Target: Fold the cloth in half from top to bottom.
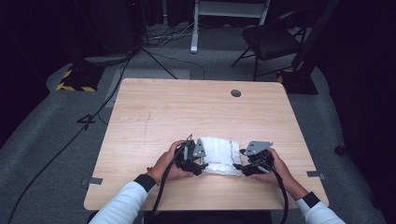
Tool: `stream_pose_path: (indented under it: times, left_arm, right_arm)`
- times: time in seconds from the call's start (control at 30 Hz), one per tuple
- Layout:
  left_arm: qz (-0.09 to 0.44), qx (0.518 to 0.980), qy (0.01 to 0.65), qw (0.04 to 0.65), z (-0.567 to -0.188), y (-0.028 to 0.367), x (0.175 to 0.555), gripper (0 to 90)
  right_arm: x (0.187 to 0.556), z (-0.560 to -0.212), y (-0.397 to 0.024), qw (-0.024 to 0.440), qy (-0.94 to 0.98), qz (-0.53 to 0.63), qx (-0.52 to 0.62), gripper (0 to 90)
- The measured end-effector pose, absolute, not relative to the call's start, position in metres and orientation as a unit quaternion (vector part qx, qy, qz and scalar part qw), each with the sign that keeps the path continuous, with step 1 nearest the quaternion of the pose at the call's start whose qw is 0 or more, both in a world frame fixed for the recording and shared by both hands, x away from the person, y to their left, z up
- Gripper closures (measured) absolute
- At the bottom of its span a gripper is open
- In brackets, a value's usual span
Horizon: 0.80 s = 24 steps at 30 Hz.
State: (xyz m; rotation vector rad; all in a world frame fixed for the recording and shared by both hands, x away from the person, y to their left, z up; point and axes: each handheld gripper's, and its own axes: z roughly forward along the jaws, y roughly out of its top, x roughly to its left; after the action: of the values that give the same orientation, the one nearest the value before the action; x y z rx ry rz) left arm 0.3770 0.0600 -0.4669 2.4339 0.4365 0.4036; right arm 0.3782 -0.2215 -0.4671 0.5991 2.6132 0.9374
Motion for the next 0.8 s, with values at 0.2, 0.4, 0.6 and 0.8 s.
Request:
stream_pose_path:
  times: [0.2, 0.4, 0.6, 0.8]
  left_arm:
    - [0.154, 0.923, 0.18, 0.303, -0.463, 0.081, 0.372, 25.4]
    - [0.164, 0.921, 0.193, 0.296, -0.459, 0.101, 0.363, 24.6]
    - [0.179, 0.924, 0.195, 0.276, -0.46, 0.114, 0.352, 22.7]
    - [0.182, 0.924, 0.206, 0.266, -0.462, 0.128, 0.344, 21.9]
  right_arm:
    - [0.374, -0.463, -0.228, 0.168, 0.91, 0.316, 0.208, 35.8]
    - [0.372, -0.46, -0.231, 0.179, 0.909, 0.311, 0.211, 35.1]
    - [0.369, -0.459, -0.24, 0.189, 0.907, 0.307, 0.22, 34.1]
    - [0.366, -0.461, -0.253, 0.204, 0.904, 0.297, 0.231, 33.4]
